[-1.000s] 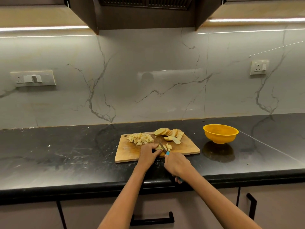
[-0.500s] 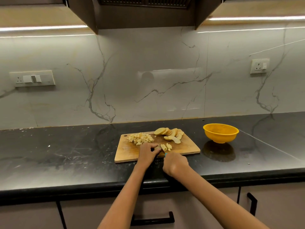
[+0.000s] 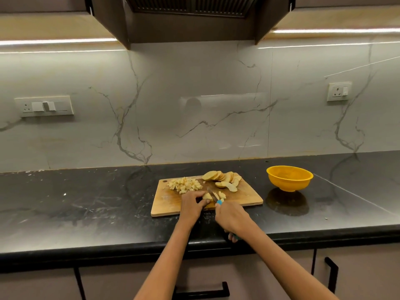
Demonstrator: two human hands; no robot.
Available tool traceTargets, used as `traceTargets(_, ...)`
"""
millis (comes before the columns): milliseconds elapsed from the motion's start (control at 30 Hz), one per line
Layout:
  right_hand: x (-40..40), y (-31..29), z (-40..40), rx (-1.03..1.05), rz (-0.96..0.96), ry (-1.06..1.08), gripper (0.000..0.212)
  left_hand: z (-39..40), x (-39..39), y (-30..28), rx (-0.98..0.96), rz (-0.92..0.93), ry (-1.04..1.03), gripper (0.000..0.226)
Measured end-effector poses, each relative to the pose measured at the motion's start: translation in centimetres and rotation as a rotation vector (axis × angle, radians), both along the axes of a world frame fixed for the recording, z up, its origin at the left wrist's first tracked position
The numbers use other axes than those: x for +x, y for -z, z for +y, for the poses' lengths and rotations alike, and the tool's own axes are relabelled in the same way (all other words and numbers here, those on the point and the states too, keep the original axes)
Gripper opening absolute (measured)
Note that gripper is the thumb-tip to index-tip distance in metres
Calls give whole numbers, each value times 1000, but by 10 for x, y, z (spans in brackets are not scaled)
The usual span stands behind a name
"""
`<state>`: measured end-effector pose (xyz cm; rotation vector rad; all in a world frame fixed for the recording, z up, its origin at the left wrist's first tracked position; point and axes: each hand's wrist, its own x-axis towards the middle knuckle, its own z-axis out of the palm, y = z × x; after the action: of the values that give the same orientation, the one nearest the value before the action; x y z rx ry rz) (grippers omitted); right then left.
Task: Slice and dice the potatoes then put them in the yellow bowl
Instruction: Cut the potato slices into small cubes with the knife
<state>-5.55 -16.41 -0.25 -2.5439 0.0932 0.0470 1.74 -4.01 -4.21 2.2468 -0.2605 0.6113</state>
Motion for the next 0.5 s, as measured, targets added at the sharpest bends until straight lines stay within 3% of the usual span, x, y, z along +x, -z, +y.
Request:
traceTargets(333,4,2,7,-32,37,-2,40,-1,-1,-1,-14,-14,-23,34)
traceTargets(500,2,-11,15,-78,156,-55,29,-2,-1,-4,13,-39,-2,29)
